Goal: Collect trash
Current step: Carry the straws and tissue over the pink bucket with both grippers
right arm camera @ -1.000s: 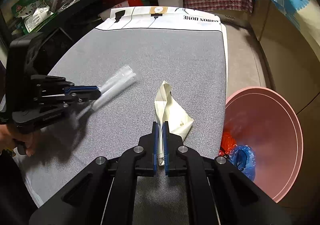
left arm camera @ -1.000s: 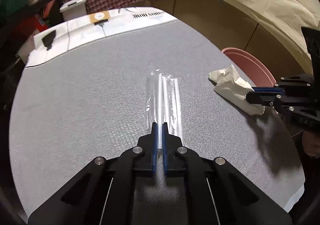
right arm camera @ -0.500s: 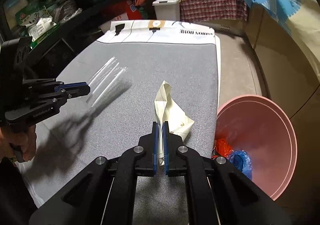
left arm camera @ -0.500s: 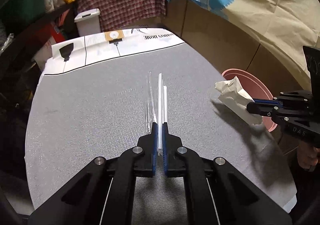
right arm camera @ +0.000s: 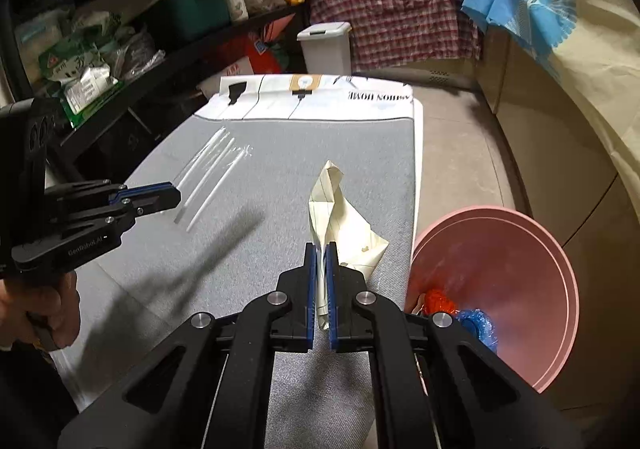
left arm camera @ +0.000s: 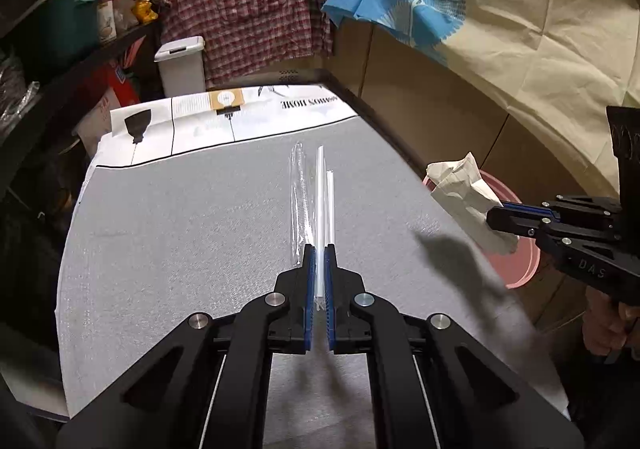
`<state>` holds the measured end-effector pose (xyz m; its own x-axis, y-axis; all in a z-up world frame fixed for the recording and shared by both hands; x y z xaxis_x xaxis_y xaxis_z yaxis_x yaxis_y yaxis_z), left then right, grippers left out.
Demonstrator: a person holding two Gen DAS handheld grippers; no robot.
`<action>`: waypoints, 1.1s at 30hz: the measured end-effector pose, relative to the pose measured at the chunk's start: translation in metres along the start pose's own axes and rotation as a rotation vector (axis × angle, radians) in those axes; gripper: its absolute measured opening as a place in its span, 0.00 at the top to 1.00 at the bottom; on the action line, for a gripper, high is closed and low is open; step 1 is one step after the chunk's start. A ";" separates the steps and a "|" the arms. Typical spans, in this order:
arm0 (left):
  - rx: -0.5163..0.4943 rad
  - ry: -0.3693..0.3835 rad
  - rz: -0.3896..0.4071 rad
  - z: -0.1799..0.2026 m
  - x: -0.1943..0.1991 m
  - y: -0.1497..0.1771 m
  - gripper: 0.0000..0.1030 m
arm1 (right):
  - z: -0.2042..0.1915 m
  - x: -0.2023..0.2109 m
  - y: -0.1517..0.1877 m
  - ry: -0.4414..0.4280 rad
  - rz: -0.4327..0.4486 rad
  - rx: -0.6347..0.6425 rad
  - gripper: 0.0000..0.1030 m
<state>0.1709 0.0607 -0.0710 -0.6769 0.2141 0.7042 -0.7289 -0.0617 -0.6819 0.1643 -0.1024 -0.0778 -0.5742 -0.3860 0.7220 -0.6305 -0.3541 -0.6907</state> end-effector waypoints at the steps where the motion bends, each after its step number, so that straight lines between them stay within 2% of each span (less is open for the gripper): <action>1: 0.008 0.002 0.004 0.001 0.001 -0.001 0.95 | 0.002 0.002 -0.001 0.001 0.005 -0.006 0.95; 18: 0.026 0.058 0.069 0.048 0.016 -0.022 0.95 | 0.058 0.057 -0.014 0.098 0.128 -0.136 0.95; 33: -0.009 0.116 0.072 0.095 0.008 -0.032 0.95 | 0.115 0.096 -0.012 0.275 0.172 -0.147 0.95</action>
<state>0.1792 -0.0278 -0.0254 -0.7106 0.3209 0.6262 -0.6776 -0.0723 -0.7319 0.1773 -0.2332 -0.0047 -0.7850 -0.1785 0.5933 -0.5694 -0.1695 -0.8044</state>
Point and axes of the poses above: each gripper's, at about its wrist camera, not at the fingertips, and x roughly against the way its jaws point, z to its right, y to its underside, the point moved 4 cm from there along -x, roughly the way its jaws point, and after that the axes turned 8 degrees about x, right-handed, at the moved point
